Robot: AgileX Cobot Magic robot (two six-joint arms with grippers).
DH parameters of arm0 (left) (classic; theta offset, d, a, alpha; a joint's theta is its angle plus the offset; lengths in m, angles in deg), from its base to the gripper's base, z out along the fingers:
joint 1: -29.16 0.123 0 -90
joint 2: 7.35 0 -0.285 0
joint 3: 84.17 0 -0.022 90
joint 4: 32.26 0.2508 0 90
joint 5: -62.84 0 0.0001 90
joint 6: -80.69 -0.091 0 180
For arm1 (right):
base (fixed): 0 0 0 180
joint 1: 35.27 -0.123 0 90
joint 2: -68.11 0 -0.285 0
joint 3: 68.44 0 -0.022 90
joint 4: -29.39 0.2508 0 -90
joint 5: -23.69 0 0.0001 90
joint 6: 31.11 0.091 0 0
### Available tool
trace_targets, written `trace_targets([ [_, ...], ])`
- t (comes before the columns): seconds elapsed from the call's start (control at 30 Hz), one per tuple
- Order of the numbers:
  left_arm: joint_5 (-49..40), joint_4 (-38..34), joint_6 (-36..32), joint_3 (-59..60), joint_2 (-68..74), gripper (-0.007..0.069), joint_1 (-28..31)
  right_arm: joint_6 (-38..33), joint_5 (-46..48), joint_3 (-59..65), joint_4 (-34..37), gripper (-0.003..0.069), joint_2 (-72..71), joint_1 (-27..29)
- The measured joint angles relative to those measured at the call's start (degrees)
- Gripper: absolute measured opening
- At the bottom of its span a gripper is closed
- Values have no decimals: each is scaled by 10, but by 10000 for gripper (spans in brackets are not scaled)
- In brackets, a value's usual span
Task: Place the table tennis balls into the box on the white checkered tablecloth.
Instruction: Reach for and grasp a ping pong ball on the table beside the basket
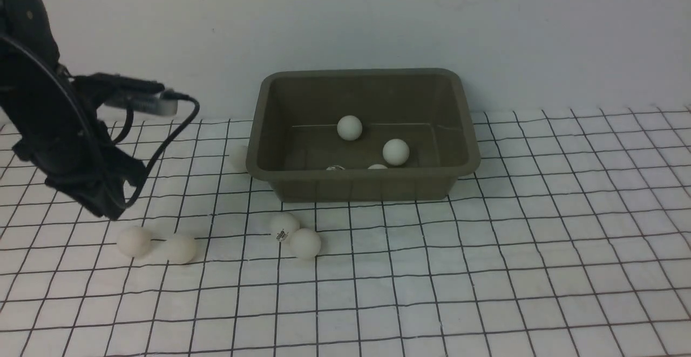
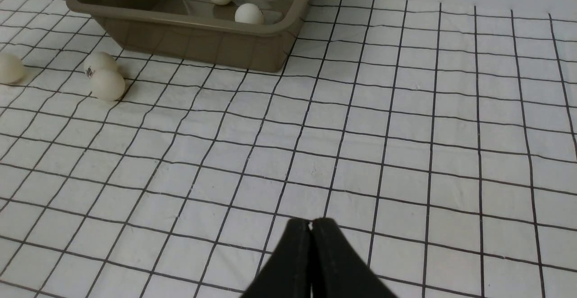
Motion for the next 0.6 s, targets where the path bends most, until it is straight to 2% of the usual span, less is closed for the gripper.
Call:
trace_targets([
  [0.23,38,0,1,39,-1,351,11,0,-1,0,4,-18,0,0],
  [0.43,84,-2,1,39,5,464,11,0,-1,0,4,-18,0,0],
  [0.6,107,-2,1,39,35,501,11,0,-1,0,5,-18,0,0],
])
